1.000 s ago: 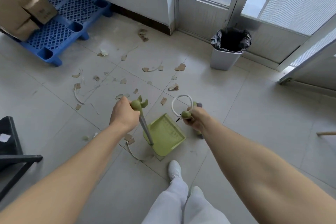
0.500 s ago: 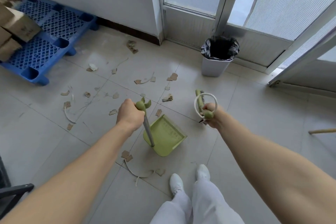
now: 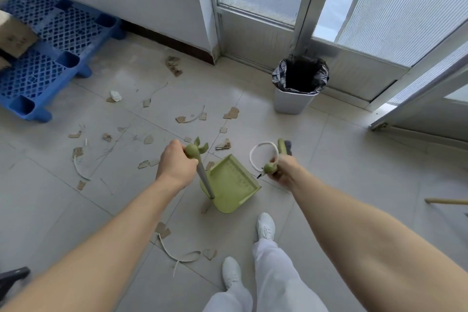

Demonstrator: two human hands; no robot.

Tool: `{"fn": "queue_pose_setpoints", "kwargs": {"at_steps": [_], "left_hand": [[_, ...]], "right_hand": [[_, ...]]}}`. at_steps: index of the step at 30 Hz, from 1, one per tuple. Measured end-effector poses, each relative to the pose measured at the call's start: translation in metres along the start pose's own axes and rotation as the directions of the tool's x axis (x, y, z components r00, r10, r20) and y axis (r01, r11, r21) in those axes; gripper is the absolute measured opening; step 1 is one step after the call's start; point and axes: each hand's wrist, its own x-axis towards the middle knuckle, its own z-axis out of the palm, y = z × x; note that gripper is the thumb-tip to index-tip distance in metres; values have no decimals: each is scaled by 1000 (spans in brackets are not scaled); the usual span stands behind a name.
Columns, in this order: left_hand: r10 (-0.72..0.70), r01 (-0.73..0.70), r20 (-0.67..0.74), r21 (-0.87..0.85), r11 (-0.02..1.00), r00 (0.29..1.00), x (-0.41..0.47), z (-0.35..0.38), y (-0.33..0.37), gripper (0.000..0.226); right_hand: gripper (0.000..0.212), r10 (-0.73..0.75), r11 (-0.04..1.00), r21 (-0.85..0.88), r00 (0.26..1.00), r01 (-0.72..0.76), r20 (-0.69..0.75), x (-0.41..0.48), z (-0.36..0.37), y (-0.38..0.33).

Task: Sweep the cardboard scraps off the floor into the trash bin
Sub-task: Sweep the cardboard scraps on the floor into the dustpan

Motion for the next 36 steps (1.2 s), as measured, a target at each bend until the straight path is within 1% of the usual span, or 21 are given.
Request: {"fn": "queue_pose_setpoints", "kwargs": {"at_steps": [3, 5, 7, 9, 11, 14, 16, 18, 20, 22, 23, 24, 26, 27, 28, 30, 33, 36], "left_hand": [[-5, 5, 5, 18, 1000, 1000, 13, 3, 12, 17], [-16, 16, 3, 25, 1000, 1000, 20, 4, 19, 19], [-28, 28, -2, 28, 999, 1000, 25, 5, 25, 19], [-48, 48, -9, 24, 999, 999, 31, 4, 32, 16], [-68, 68, -24, 14, 998, 997, 35, 1, 38, 14], [-85, 85, -49, 6, 996, 995, 41, -9, 40, 19], [-101, 101, -64, -6, 995, 993, 45, -18, 37, 21], [-111, 111, -79, -7, 994, 991, 50, -28, 32, 20], [-121, 121, -93, -11, 993, 988, 56, -37, 25, 19], [-131, 130, -96, -17, 991, 987, 62, -44, 18, 19], [-137, 136, -95, -18, 991, 986, 65, -48, 15, 19], [-145, 144, -97, -20, 989, 985, 67, -52, 10, 19], [-162, 161, -95, -14, 987, 982, 71, -59, 0, 17], [-169, 169, -91, -10, 986, 981, 73, -62, -5, 15], [-174, 174, -90, -6, 985, 981, 74, -67, -9, 13], [-185, 186, -92, -5, 983, 978, 77, -75, -17, 10], [-205, 204, -105, -18, 979, 973, 82, -86, -27, 10], [-217, 215, -104, -29, 976, 971, 87, -92, -31, 10]], "right_hand": [[26, 21, 999, -40, 992, -16, 127, -5, 30, -14], [29, 31, 997, -74, 984, -18, 177, -3, 37, -23], [24, 17, 994, -110, 978, 6, 207, 3, 36, -36], [13, 6, 995, -98, 984, 11, 180, 6, 33, -51], [9, -9, 997, -70, 990, 19, 143, 7, 30, -61], [14, -37, 996, -72, 991, 47, 130, 4, 29, -70], [19, -21, 997, -73, 994, 29, 108, 2, 30, -79], [23, -54, 995, -83, 997, 59, 60, 4, 29, -87], [29, -80, 995, -56, 995, 83, 57, 7, 31, -96], [25, -58, 998, -5, 998, 58, 3, 16, 33, -97], [29, -9, 999, 46, 1000, 10, -25, 19, 37, -94], [28, 23, 999, 50, 1000, -22, -19, 23, 46, -90], [18, 39, 998, -45, 999, -38, 31, 21, 70, -82], [17, 37, 995, -91, 997, -31, 68, 18, 85, -78], [22, 33, 993, -117, 993, -20, 113, 12, 102, -75], [33, 30, 993, -119, 984, -9, 177, -3, 135, -69], [36, 50, 997, -67, 971, -36, 234, 2, 171, -58], [14, 52, 989, -150, 958, -9, 283, 2, 187, -58]]}}
